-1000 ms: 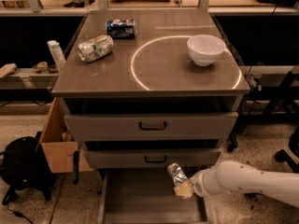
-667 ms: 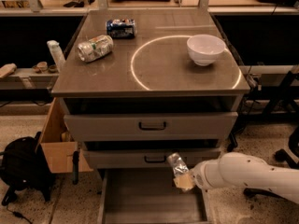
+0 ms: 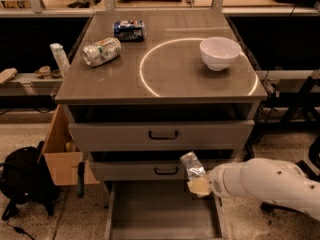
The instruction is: Pick redbull can from bottom drawer and place on counter
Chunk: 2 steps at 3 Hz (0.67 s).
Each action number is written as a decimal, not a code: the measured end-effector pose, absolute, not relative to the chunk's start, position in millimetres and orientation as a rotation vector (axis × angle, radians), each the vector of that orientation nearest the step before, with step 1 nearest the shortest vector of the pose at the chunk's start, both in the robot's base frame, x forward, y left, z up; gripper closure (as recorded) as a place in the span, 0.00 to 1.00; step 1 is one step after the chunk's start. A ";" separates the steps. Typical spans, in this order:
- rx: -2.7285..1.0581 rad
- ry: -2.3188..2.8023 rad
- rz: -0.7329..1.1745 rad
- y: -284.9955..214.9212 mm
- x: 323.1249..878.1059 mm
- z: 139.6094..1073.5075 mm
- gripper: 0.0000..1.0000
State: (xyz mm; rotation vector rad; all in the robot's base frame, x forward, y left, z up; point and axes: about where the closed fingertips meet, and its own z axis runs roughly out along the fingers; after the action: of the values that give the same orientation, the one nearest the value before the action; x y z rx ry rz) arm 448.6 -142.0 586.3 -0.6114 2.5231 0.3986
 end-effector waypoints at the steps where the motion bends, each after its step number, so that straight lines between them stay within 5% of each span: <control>1: -0.616 2.479 0.347 -137.9 445.8 622.8 1.00; 2: -0.620 2.475 0.345 -137.2 446.3 627.1 1.00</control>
Offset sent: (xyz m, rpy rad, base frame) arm -0.0033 0.0036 0.0286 -0.0156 -0.0416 -0.0062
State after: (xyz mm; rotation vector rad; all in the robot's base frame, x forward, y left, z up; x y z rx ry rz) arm 446.3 -137.2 627.1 -0.6197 2.4750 0.3451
